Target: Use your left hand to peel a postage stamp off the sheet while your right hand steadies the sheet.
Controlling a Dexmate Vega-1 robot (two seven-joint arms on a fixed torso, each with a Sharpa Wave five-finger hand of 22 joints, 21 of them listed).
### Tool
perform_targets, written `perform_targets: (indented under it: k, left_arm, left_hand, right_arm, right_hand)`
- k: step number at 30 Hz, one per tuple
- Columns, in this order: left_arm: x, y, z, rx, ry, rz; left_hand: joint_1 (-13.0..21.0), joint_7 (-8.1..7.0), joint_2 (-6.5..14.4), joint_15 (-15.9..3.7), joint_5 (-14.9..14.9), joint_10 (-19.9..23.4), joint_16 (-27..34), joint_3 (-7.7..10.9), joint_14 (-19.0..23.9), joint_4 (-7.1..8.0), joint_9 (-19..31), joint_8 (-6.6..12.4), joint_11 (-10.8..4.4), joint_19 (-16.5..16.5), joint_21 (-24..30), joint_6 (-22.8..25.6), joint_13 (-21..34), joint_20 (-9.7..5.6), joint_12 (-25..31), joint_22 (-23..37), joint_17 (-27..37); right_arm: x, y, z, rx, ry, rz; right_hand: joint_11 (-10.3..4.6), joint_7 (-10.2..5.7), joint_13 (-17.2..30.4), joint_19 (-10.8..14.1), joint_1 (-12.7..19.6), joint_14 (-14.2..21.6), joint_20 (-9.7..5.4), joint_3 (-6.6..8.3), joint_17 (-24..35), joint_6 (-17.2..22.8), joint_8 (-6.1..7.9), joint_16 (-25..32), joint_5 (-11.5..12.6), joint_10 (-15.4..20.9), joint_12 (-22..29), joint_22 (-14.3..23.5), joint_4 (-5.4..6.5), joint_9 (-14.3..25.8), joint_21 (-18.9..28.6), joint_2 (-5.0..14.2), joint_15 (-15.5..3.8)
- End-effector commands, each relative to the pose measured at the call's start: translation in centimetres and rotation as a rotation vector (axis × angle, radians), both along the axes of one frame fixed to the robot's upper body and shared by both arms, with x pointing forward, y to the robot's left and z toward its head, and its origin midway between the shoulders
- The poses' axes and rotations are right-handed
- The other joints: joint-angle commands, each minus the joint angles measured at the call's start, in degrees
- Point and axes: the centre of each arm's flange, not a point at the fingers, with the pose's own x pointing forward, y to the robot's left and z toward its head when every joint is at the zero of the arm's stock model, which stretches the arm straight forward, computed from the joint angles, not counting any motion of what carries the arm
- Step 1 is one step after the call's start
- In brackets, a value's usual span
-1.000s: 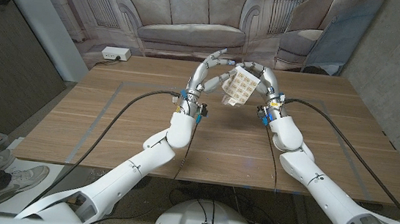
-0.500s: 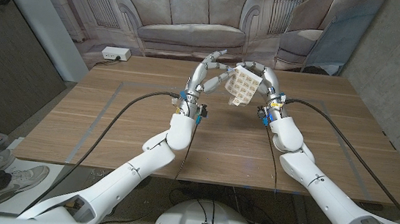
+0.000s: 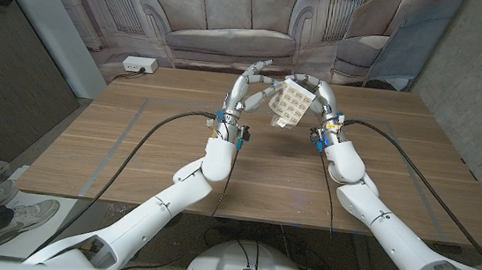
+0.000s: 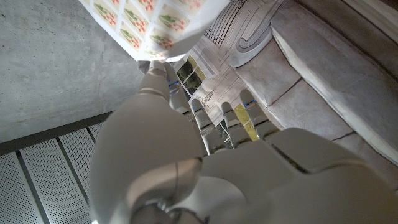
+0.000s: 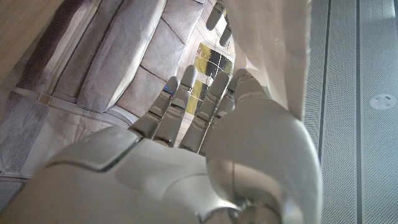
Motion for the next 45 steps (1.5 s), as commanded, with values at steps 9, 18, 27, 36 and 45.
perform_targets:
  k: [9, 18, 27, 36, 45]
  left_arm:
    - [0.0, -0.4, 0.2, 0.02, -0.02, 0.035]
    - [0.5, -0.5, 0.5, -0.003, -0.005, 0.021]
    - [1.1, -0.6, 0.7, 0.018, 0.026, -0.004]
    - [1.6, -0.9, 1.1, 0.049, 0.055, 0.0]
    - [1.9, -1.2, 1.4, 0.083, 0.063, 0.014]
  left_hand:
    - [-2.38, -4.23, -5.1, -1.43, 2.04, -7.38, -0.67, -2.51, -2.37, 0.42, 7.43, -2.06, 1.71, -1.36, 0.72, -22.13, 1.8, 0.99, -0.86, 0.03, 0.96]
    - [-1.18, -3.24, -2.86, -1.36, 2.28, -5.76, -0.37, -1.31, -2.19, 0.42, 6.02, -0.81, 0.66, -1.53, 1.0, -18.12, 2.09, 1.64, 0.27, 0.08, 1.18]
    - [-1.06, -3.97, -0.28, -2.24, 1.12, -4.7, -0.01, 0.03, -1.39, 0.88, 2.43, -3.07, 0.64, -1.47, 1.65, -17.96, 1.87, 1.66, 0.39, 0.11, 1.2]
    - [-1.55, -8.08, -0.32, -1.43, 0.42, -7.12, -0.57, 0.25, -2.73, 0.83, 0.93, -6.24, 0.76, -2.22, 1.87, -23.19, 2.03, 1.19, -0.3, 0.09, 1.2]
    - [-0.93, -7.83, -2.38, -1.32, 0.65, -6.43, -0.64, -0.24, -2.68, -0.21, 0.81, -4.83, 0.51, -2.23, 1.99, -19.22, 2.1, 1.3, 0.17, -0.04, 0.9]
  right_arm:
    - [0.4, -0.4, 0.1, 0.019, 0.003, 0.0]
    - [0.4, -0.4, 0.3, 0.02, -0.01, 0.002]
    - [0.8, -0.4, 0.3, 0.017, -0.009, 0.007]
    - [1.0, -0.5, 0.5, 0.024, -0.012, 0.007]
    - [1.3, -0.6, 0.5, 0.022, -0.011, 0.007]
  right_hand:
    - [0.08, 2.05, -0.01, -0.23, 0.07, 0.63, -5.47, 0.21, 0.37, 3.03, 2.54, 0.28, 0.37, 0.6, 0.47, -0.01, -0.32, 16.21, 0.56, 0.32, -9.86]
    - [0.09, 2.04, -0.02, -0.28, 0.13, 0.75, -5.48, 0.23, 0.41, 3.12, 2.47, 0.28, 0.44, 0.66, 0.49, -0.04, -0.5, 16.14, 0.74, 0.25, -9.87]
    - [0.08, 2.1, -0.01, -0.24, 0.0, 0.69, -5.36, 0.23, 0.35, 3.43, 2.38, 0.14, 0.51, 0.7, 0.52, -0.08, -0.53, 15.92, 0.95, 0.24, -9.83]
    - [0.07, 2.01, 0.04, -0.4, -0.04, 0.78, -5.41, 0.25, 0.36, 3.29, 2.26, 0.13, 0.56, 0.74, 0.57, -0.11, -0.6, 15.92, 1.05, 0.26, -9.83]
    - [0.08, 2.1, 0.06, -0.31, 0.0, 0.93, -5.38, 0.28, 0.38, 3.44, 2.27, 0.17, 0.61, 0.83, 0.62, -0.14, -0.71, 15.91, 1.21, 0.24, -9.85]
